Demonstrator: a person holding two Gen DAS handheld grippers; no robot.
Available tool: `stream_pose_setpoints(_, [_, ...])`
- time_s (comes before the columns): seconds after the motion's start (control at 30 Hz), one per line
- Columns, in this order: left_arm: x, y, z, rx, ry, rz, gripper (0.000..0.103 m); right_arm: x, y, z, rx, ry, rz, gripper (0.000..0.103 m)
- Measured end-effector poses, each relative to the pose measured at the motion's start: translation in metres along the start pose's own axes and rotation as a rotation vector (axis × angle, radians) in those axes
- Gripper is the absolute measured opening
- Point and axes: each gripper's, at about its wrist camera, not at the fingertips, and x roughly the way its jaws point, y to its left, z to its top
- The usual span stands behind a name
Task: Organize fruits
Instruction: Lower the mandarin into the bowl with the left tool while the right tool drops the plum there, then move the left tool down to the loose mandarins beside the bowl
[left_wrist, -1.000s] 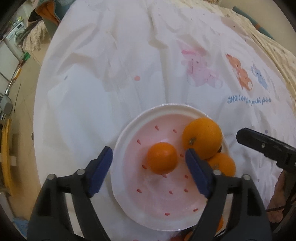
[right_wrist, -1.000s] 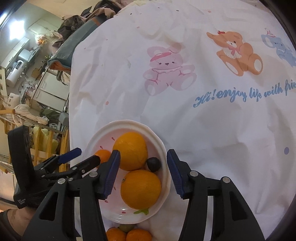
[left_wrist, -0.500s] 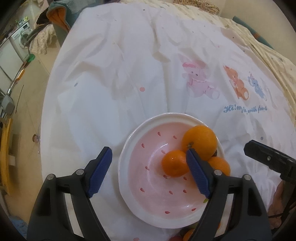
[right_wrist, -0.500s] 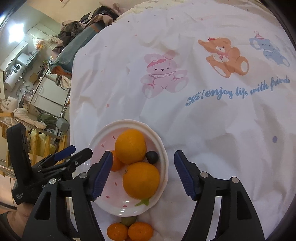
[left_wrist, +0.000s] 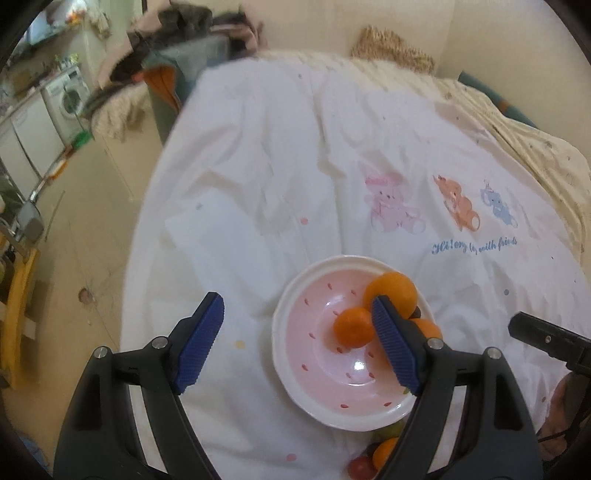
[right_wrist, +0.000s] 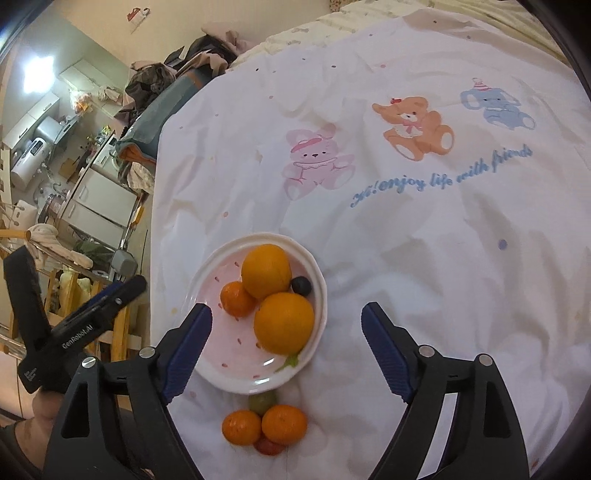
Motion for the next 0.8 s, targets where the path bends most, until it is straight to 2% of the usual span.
stream_pose_setpoints(0.33, [-0.028, 0.003, -0.024, -0.017, -0.006, -0.047, 0.079, -0.023, 0.001, -0.030, 0.024, -0.014, 0.008, 0.088])
stream_pose_setpoints(0.47, [-0.039, 0.004, -0.036, -0.028, -0.009, -0.044, 0.079, -0.031, 0.007, -0.045, 0.004, -0.016, 0.005, 0.088])
stream_pose_setpoints(0.63, [-0.048, -0.002, -0.053, -0.026, 0.029, -0.045, 0.079, -0.036, 0.010, -0.061, 0.000, -0.008, 0.010, 0.088])
stream_pose_setpoints(0.73, [-0.050, -0.012, -0.064, 0.011, 0.080, -0.072, 0.079, -0.036, 0.008, -0.069, 0.021, 0.004, 0.020, 0.088])
stream_pose_setpoints(0.8, [-0.053, -0.018, -0.070, 0.032, 0.085, -0.074, 0.079, -0.036, 0.008, -0.074, 0.031, 0.011, 0.021, 0.088])
